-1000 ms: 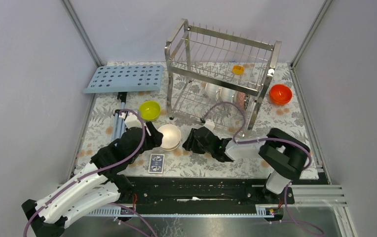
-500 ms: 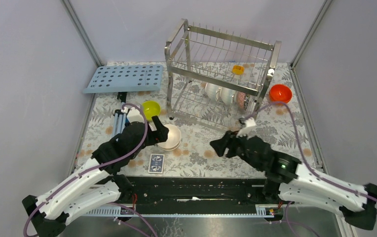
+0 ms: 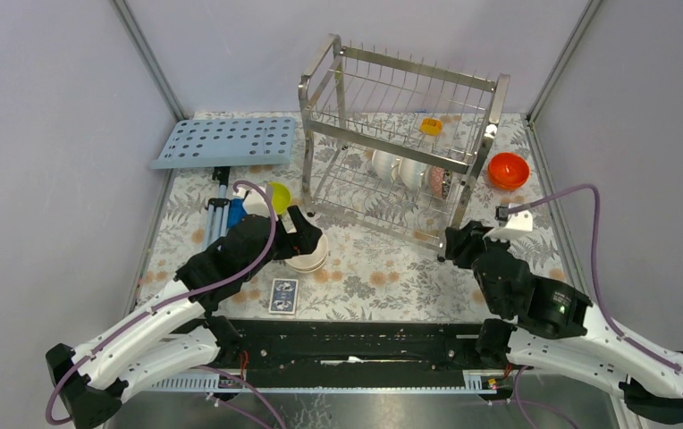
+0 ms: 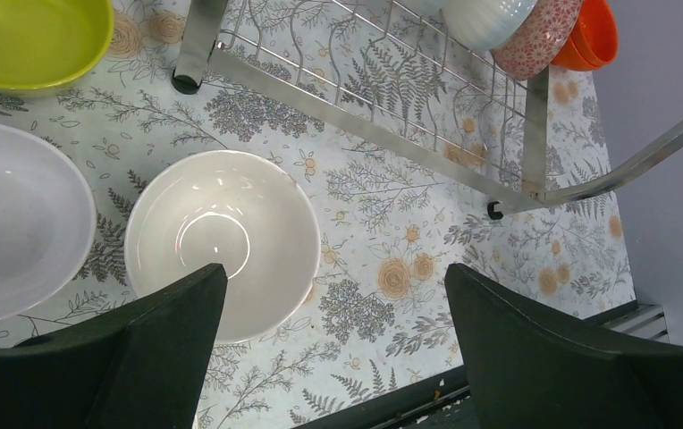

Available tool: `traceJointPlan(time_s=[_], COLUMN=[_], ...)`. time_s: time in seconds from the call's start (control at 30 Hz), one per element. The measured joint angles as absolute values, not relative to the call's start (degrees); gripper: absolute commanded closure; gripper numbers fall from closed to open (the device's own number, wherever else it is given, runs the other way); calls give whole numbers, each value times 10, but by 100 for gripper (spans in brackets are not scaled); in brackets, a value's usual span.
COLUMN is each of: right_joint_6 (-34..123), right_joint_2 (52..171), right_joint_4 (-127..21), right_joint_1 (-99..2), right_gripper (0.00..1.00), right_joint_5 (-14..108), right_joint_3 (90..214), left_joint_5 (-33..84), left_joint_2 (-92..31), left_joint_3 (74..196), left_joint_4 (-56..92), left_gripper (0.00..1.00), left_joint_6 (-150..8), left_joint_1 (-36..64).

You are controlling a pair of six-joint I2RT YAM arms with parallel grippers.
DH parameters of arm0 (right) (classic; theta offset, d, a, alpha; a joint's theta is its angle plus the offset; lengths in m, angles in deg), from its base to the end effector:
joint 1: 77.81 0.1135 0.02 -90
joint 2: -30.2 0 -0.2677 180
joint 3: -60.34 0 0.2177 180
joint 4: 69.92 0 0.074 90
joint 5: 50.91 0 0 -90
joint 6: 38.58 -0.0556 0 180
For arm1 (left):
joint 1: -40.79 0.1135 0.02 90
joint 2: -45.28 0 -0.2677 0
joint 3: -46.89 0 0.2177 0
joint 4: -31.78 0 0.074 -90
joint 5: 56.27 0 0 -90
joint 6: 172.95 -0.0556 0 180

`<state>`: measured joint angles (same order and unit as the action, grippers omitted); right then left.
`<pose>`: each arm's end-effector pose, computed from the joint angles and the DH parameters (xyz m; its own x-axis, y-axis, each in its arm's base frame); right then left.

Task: Unload the bowls from the dish rack
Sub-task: Pick up the bowl from the dish rack.

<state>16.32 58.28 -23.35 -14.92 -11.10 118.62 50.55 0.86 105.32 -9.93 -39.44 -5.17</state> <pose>0.0732 0.0492 0.3181 -0.2397 0.3397 -0.9095 -0.1176 0.9197 0.3746 0.1177 -0.0986 0.2944 -0.5855 -0.3426 -0.7347 0.1474 0.8462 -0.5120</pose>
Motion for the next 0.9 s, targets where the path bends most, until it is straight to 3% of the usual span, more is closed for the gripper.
traceJointPlan(time_s=[0.2, 0.4, 0.67, 0.9], right_joint_6=[163, 287, 367, 406], right_joint_2=[643, 629, 666, 699], right_joint_4=[-173, -240, -320, -337], right_joint_1=[-149, -149, -175, -333], right_gripper=[54, 52, 46, 43], right_joint_5=[-251, -338, -350, -297], right_joint_3=[1287, 1290, 1306, 1322], left_joint_5=[504, 484, 467, 463], left_joint_2=[9, 11, 14, 14], left_joint_3=[1053, 1049, 1028, 1026], left_joint_4=[-98, -85, -67, -65], left_gripper=[3, 3, 3, 3], left_joint_6=[-396, -396, -392, -387], left_joint_1=[-52, -52, -52, -52])
